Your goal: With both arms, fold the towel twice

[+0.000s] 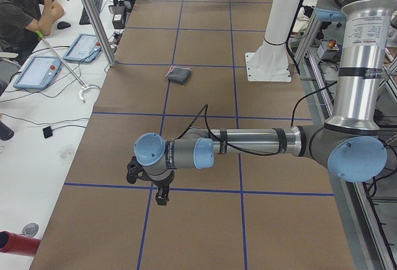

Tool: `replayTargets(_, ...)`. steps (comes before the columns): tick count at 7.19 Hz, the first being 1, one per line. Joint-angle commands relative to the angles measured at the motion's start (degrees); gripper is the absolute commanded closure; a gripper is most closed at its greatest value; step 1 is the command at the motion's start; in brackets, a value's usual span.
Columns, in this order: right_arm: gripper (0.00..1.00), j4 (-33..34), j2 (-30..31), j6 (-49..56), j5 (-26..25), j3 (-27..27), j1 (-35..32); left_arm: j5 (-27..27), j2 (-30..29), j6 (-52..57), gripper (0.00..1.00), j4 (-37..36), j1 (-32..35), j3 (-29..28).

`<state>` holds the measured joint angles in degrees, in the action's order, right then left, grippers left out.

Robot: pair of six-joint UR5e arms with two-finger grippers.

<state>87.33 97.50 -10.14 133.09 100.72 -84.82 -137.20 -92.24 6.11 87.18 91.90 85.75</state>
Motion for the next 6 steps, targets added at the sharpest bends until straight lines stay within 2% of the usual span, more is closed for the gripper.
replayTargets(1, 0.00, -0.1, -0.2, -0.1, -0.2, -0.2, 0.4, -0.1, 0.1, -5.0, 0.00, -3.1, 0.0, 0.2)
replayTargets(6, 0.00, -0.1, -0.2, -0.1, 0.1, 0.2, 0.4, 0.4, 1.0, -5.0, 0.00, -2.5, 0.1, 2.0)
